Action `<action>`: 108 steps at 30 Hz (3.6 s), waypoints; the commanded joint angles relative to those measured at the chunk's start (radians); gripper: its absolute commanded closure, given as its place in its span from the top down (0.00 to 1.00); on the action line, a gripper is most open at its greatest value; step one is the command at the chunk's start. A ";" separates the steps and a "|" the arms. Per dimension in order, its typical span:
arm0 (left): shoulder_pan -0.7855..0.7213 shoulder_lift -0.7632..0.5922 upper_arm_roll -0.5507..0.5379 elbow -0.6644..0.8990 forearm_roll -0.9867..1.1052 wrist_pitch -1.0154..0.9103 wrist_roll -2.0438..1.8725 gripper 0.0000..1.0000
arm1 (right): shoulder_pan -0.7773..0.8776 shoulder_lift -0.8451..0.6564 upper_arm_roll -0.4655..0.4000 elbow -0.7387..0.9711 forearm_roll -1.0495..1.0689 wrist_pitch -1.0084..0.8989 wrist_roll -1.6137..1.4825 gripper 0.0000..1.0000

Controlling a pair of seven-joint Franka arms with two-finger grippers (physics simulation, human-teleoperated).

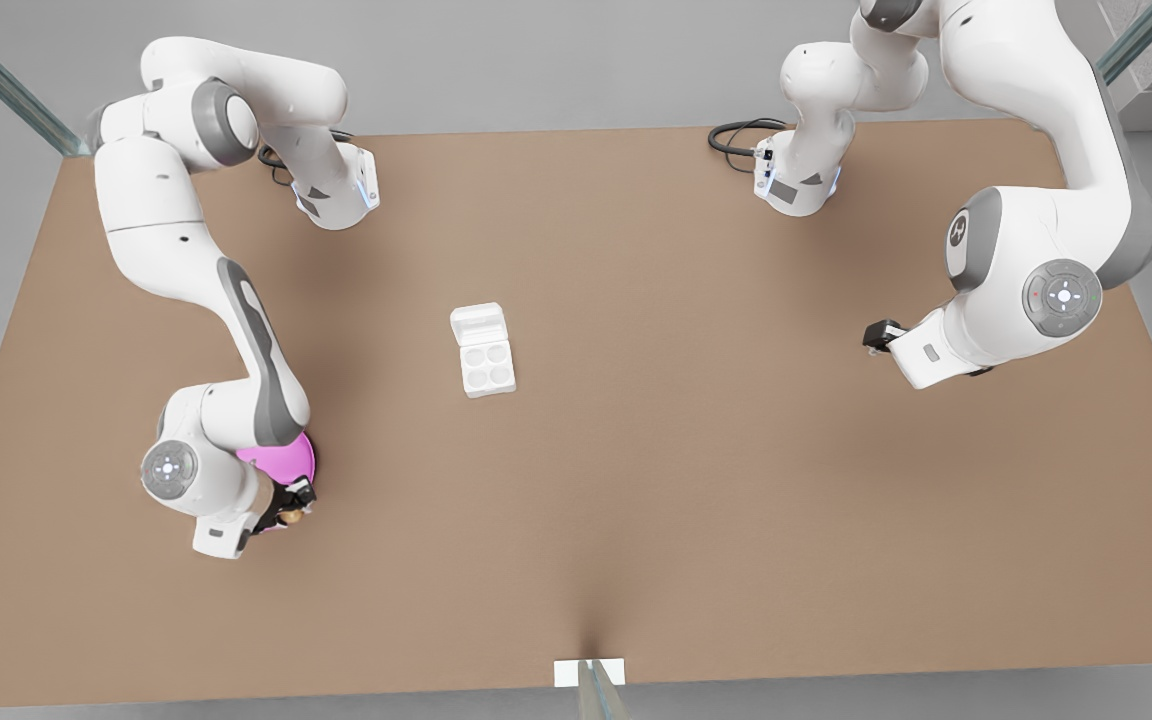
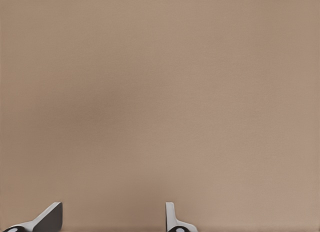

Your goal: Pack egg into the box and close the box lid

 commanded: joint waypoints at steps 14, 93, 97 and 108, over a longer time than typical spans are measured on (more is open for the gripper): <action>0.000 0.000 0.000 -0.001 0.000 0.000 -0.001 1.00 | 0.254 0.019 0.067 0.138 0.163 -0.182 0.945 0.44; 0.002 0.034 0.002 0.001 0.004 0.013 0.002 1.00 | 0.234 -0.335 0.262 -0.685 0.300 0.273 1.258 0.46; 0.002 0.042 0.002 0.001 0.004 0.020 0.002 1.00 | 0.232 -0.332 0.262 -0.685 0.300 0.270 1.249 1.00; -0.290 0.089 0.002 -0.034 -0.002 -0.114 -0.288 0.41 | -0.161 -0.090 0.122 0.301 -0.069 -0.336 0.453 1.00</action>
